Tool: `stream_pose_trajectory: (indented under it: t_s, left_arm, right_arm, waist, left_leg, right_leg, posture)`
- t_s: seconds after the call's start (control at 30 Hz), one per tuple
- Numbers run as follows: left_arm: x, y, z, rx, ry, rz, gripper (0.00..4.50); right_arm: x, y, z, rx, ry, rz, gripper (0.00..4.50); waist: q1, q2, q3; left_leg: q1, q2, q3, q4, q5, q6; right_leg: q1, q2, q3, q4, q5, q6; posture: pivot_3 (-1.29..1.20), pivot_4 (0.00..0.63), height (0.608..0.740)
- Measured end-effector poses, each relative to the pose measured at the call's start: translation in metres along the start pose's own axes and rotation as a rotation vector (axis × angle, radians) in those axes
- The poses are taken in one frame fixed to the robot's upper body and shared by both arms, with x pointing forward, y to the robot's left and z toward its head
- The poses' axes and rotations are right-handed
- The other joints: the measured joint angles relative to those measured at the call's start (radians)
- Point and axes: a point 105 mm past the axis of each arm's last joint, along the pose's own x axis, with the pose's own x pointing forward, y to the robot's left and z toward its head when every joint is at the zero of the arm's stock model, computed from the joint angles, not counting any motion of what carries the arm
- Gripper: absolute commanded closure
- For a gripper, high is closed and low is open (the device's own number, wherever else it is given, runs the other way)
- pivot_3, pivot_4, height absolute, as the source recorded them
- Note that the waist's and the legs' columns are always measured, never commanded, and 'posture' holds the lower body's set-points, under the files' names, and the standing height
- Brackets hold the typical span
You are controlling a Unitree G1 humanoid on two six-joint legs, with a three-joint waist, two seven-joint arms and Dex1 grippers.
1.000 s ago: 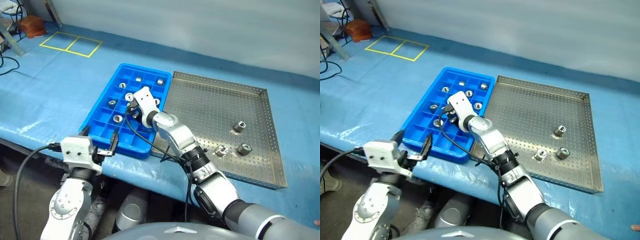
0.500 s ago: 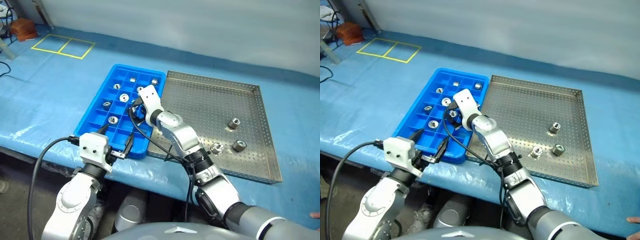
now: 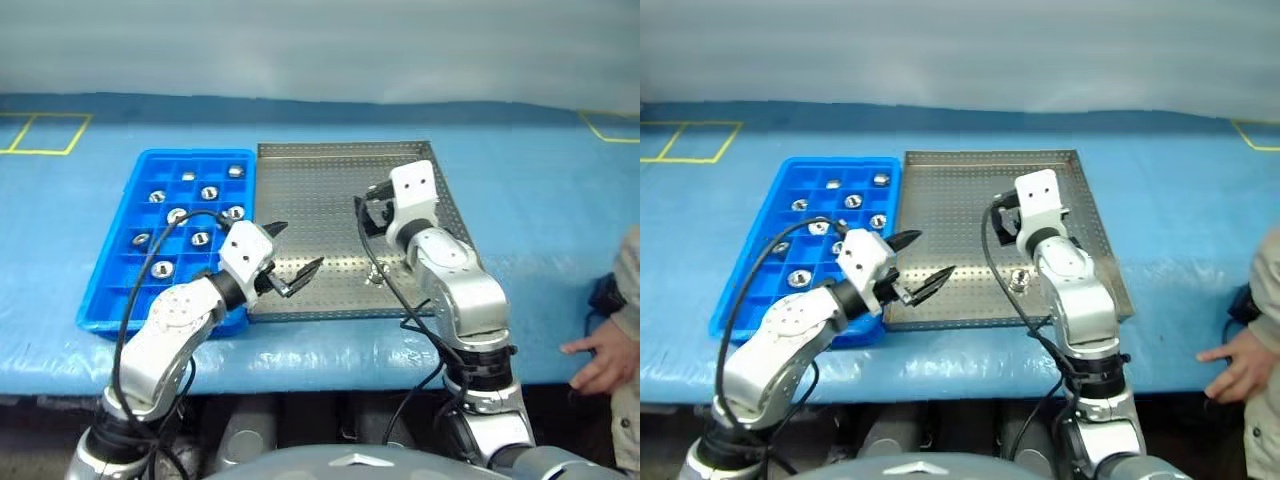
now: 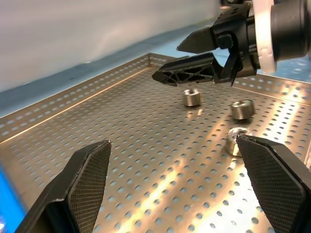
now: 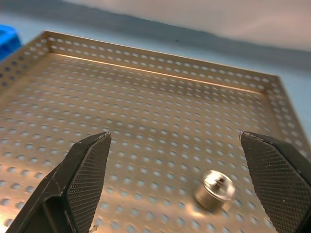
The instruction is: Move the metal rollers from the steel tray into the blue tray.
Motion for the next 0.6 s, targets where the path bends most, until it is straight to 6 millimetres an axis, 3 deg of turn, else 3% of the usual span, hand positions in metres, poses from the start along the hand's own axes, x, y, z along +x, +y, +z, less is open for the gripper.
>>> stream_pose_trajectory:
  t_s: [0.27, 0.6]
  left_arm:
    - [0.040, -0.009, -0.030, -0.059, 0.096, -0.155, 0.00]
    - [0.089, -0.017, -0.034, -0.008, 0.113, -0.220, 0.00]
  right_arm:
    - [-0.031, -0.005, -0.030, 0.004, 0.107, -0.047, 0.03]
    - [-0.051, -0.005, -0.042, 0.041, 0.151, -0.094, 0.03]
  waist:
    - [-0.038, 0.000, 0.000]
    - [-0.052, 0.000, 0.000]
  left_leg:
    - [0.001, -0.001, 0.003, 0.001, 0.000, 0.001]
    - [0.002, -0.002, 0.008, 0.002, 0.000, 0.005]
  right_leg:
    - [-0.001, 0.000, 0.007, 0.001, -0.001, 0.006]
    - [-0.001, -0.001, 0.014, 0.000, 0.002, 0.012]
  posture:
    - [-0.03, 0.150, 0.740]
    - [-0.08, 0.150, 0.740]
